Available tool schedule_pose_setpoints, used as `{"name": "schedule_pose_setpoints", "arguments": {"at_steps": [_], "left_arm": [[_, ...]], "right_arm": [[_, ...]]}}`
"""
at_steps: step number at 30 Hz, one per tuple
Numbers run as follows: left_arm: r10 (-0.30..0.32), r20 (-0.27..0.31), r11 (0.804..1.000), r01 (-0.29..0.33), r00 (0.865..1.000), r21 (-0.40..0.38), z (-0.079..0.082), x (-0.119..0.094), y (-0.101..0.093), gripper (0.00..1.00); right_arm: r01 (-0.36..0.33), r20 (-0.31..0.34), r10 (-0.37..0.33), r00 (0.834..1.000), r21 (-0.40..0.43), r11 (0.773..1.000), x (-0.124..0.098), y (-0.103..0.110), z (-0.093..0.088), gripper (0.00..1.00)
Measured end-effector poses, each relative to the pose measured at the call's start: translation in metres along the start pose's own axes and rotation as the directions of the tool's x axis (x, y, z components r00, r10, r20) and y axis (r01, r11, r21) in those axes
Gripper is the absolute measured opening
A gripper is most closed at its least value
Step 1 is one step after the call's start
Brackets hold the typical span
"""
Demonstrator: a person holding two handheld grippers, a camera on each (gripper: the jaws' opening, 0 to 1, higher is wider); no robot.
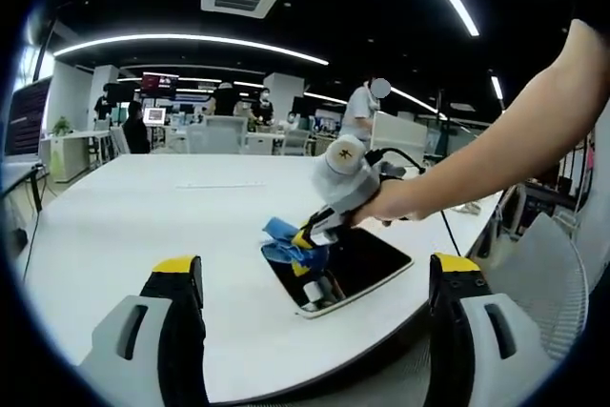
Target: Wipe the mirror surface with the cleaning cloth until all visible marks leave the cleaned area.
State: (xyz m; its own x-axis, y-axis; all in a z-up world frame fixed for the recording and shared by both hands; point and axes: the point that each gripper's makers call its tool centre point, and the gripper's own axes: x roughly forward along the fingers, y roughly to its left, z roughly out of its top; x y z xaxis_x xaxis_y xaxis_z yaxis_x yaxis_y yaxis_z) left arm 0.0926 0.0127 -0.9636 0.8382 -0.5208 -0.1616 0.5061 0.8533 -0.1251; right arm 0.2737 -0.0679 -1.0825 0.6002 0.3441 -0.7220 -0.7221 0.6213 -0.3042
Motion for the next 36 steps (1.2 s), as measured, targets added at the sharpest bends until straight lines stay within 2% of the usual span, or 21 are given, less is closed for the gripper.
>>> {"name": "schedule_pose_setpoints", "arguments": {"at_steps": [3,8,12,20,36], "left_arm": [[-0.001,0.001,1.000,0.001,1.000,0.000,0.000,0.000,0.000,0.98],[-0.001,0.000,1.000,0.001,1.000,0.000,0.000,0.000,0.000,0.97],[0.000,-0.001,1.000,0.000,1.000,-0.001,0.000,0.000,0.000,0.97],[0.001,-0.005,1.000,-0.001,1.000,-0.002,-0.001,0.000,0.000,0.97],[0.004,-0.004,1.000,-0.004,1.000,-0.003,-0.001,-0.001,0.001,0.98]], "right_arm": [[-0.001,-0.004,0.001,1.000,0.000,1.000,0.000,0.000,0.000,0.02],[-0.012,-0.016,0.013,1.000,0.087,0.996,-0.002,0.001,-0.001,0.01],[-0.044,-0.039,0.050,0.998,0.140,0.989,0.001,-0.002,-0.004,0.01],[-0.061,-0.045,0.069,0.997,0.158,0.986,-0.001,0.002,-0.010,0.01],[-0.048,-0.028,0.054,0.998,0.191,0.980,-0.020,0.026,-0.018,0.01]]}}
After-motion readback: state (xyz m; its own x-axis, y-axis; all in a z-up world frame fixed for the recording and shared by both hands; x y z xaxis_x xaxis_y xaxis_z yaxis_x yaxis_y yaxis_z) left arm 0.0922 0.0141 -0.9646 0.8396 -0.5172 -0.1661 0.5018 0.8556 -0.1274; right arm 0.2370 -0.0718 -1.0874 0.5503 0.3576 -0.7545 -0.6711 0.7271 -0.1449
